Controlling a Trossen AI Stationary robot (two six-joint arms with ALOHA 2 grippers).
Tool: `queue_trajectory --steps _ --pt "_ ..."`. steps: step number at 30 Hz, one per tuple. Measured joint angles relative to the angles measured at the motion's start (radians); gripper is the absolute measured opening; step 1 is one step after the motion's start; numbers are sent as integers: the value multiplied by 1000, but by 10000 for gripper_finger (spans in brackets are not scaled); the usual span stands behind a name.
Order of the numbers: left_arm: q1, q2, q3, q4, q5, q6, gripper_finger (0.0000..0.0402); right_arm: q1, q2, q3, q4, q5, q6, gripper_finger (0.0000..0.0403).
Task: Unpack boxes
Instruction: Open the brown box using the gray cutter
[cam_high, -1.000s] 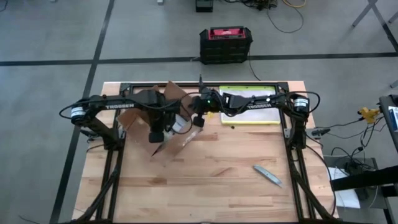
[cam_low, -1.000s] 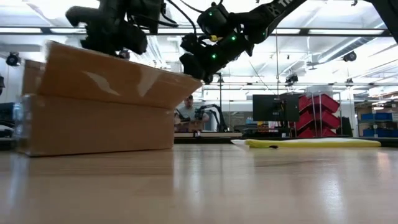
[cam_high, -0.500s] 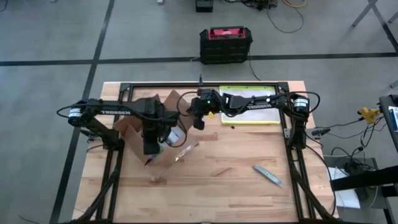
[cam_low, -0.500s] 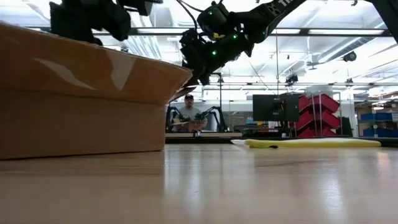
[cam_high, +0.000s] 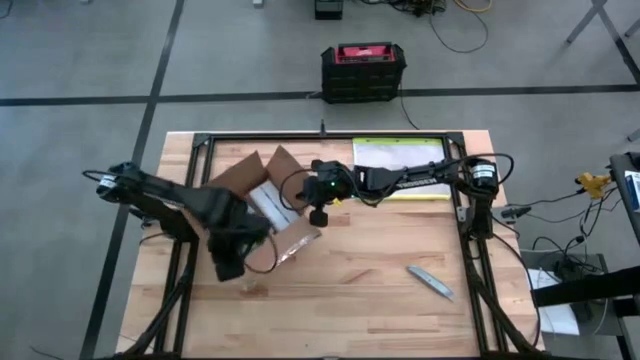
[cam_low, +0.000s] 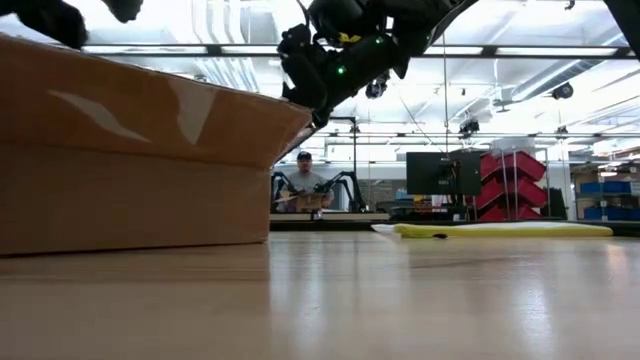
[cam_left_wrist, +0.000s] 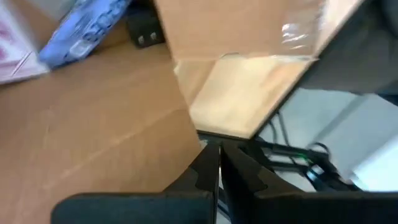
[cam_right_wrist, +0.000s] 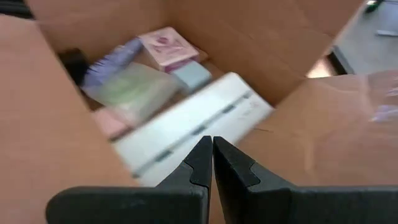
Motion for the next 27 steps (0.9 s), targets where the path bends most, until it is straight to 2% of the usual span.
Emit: queue_trajectory --steps 5,6,14,17,27 --pt "-142 -32 -61 83 -203 -146 0 1 0 0 5 2 -6 0" --pt "-158 -32 -82 115 -215 -167 0 1 0 0 2 0 -7 0" --pt "-200 -20 -274 311 -136 -231 0 8 0 0 -71 -8 -8 0" --pt "-200 -21 -315 366 -152 -230 0 8 0 0 -75 -8 -12 0" --pt "-197 -20 -380 385 -453 -155 0 19 19 0 -41 -6 -54 0"
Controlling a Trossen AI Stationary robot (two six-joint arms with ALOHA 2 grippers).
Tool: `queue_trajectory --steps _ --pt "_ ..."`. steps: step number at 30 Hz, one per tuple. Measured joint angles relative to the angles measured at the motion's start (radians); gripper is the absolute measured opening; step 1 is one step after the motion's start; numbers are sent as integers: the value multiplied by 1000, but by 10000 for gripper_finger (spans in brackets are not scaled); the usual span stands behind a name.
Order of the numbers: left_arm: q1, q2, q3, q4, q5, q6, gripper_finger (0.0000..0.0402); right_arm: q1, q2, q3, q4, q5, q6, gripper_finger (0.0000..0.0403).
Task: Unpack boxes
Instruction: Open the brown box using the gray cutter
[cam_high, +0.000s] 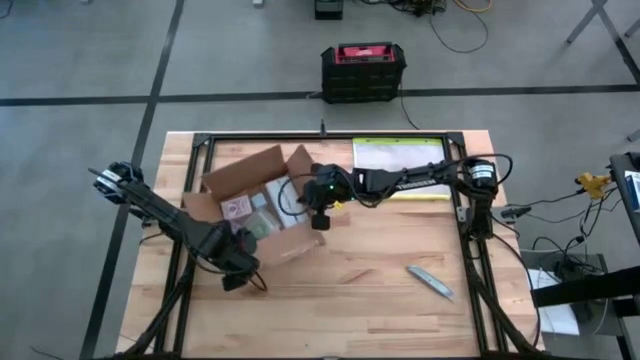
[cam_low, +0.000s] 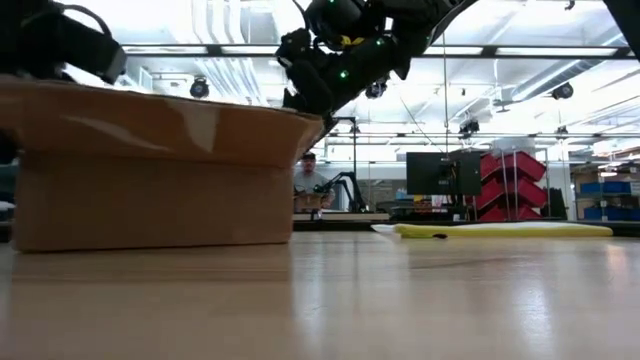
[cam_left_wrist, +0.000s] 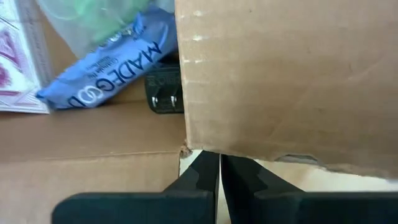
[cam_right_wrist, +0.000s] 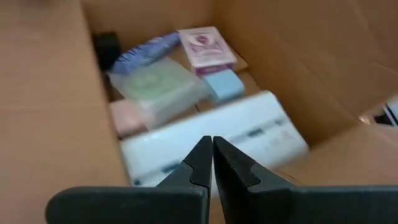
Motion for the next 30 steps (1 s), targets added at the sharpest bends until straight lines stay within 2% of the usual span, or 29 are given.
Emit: queue_trajectory --steps 4,12,16,23,27,30 --pt "23 1 -32 0 -54 46 0 -14 35 1 4 51 2 0" --pt "85 1 -47 9 -307 106 0 -21 29 3 -115 257 18 0" --pt "88 -18 18 0 -326 100 0 -21 17 6 -223 256 35 0" --pt "67 -115 255 -143 -328 34 0 -1 -33 2 -359 231 47 0" --pt "69 -179 343 -185 -388 0 0 2 -49 1 -368 216 47 0" --pt "76 -210 354 -189 -459 -1 0 1 -51 1 -367 219 47 0"
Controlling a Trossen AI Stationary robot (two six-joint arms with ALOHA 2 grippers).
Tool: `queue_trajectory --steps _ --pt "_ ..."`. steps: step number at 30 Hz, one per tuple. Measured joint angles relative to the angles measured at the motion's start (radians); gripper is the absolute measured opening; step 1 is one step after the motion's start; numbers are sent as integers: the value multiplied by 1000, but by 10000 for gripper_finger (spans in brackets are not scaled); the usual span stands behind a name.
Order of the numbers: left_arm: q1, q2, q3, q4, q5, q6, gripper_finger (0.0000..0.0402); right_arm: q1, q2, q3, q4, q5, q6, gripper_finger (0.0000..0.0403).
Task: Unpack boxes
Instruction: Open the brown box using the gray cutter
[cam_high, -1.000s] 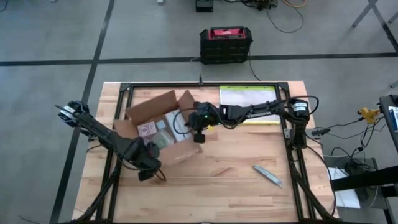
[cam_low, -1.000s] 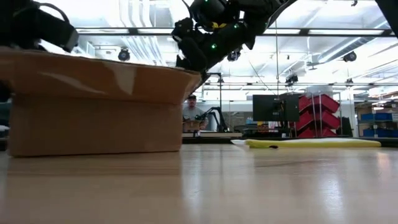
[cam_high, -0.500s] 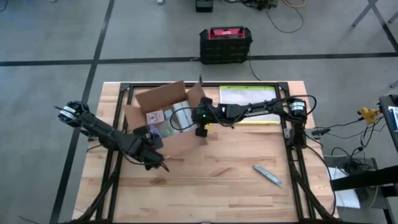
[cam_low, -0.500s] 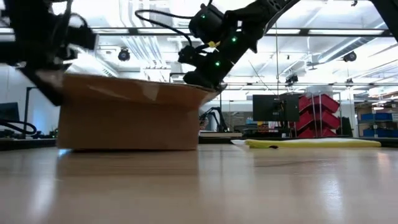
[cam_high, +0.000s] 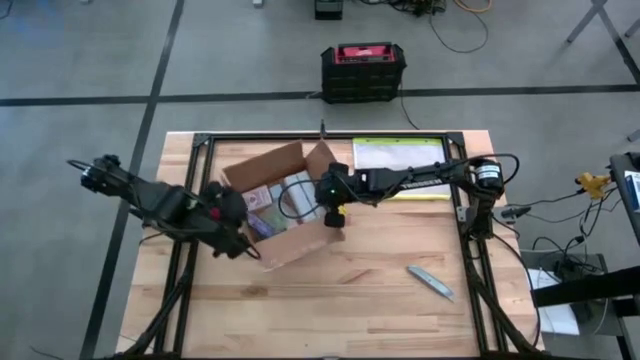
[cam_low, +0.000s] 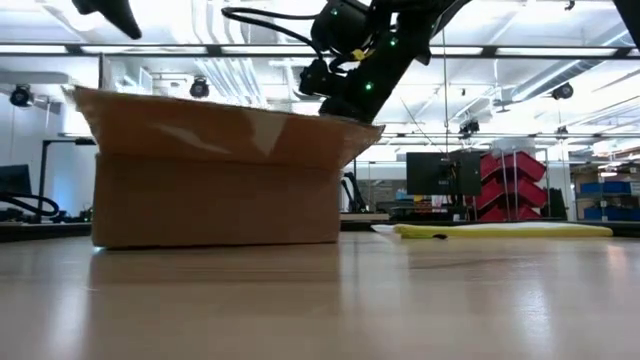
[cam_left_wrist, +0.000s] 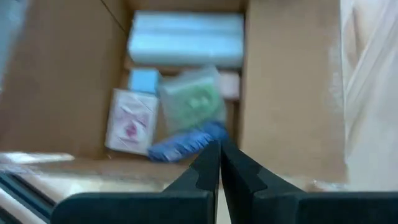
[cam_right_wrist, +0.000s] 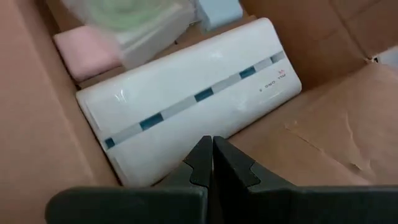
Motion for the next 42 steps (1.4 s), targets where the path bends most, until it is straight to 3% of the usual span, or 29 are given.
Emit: queue_trajectory --steps 6,9,12,14,20,27,36,42 --pt "119 18 -86 126 -22 29 0 11 -21 0 6 4 5 0" --pt "240 64 -126 120 71 99 0 11 -21 7 0 5 8 0" --pt "363 117 -123 9 210 186 0 9 -21 7 1 -4 28 0" --pt "409 130 -94 -59 250 231 0 9 -21 6 -2 -10 44 0" --pt "392 136 -32 -167 431 171 0 -2 -15 -1 -21 -5 53 0" --pt "268 95 -188 -175 448 16 0 -14 -39 -16 -19 -7 0 0" --pt "245 97 -470 282 411 64 0 37 -157 -17 -50 -4 -93 0" --pt "236 93 -549 284 388 33 0 127 -322 -17 -226 54 -65 16"
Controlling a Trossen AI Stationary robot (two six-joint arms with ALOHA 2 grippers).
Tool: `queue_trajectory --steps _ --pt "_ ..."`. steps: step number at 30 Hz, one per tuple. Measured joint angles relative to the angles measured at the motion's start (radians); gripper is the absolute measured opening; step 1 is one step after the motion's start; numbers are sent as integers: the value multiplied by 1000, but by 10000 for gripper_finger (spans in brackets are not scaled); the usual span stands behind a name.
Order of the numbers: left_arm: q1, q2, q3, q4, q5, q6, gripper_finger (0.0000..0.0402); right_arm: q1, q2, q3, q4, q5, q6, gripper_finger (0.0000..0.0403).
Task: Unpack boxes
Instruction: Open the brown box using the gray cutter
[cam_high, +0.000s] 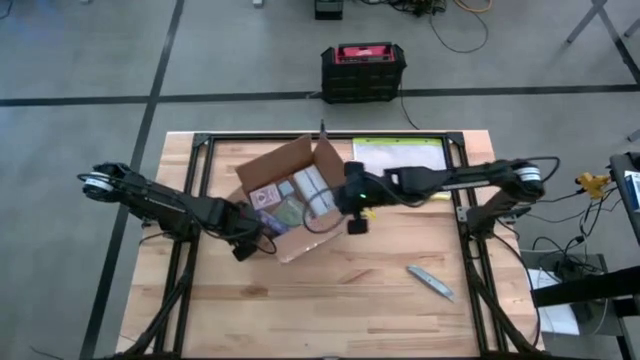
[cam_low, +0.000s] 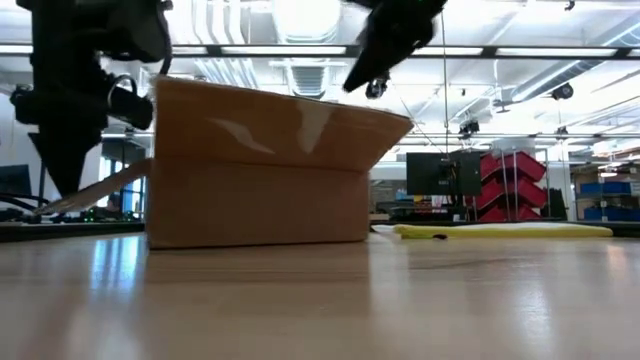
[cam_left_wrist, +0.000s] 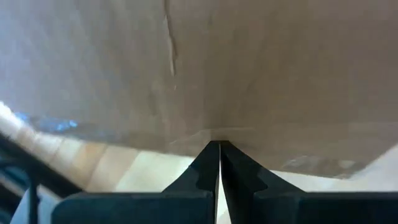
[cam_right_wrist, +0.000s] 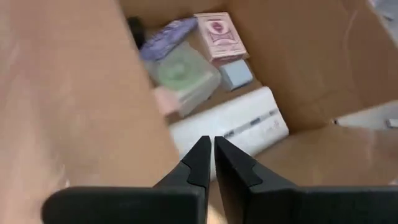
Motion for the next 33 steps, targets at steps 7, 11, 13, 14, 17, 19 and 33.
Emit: queue_trajectory --steps 7,11,13,14,17,19,33 --pt "-38 -70 24 -33 -128 -22 0 76 -129 -82 -231 86 175 91" --pt "-113 -147 90 -8 -292 -34 0 79 -162 -277 -97 67 161 126" --pt "-182 -184 120 22 -381 -46 0 79 -182 -390 30 61 162 131" --pt "-219 -202 130 31 -418 -55 0 79 -191 -439 82 60 171 131" --pt "-336 -236 141 44 -521 -119 0 77 -206 -564 217 93 197 125" --pt "-406 -242 136 46 -592 -175 0 66 -213 -622 288 139 200 121" --pt "-511 -123 81 70 -1049 -410 0 -240 -278 -902 670 -123 100 153"
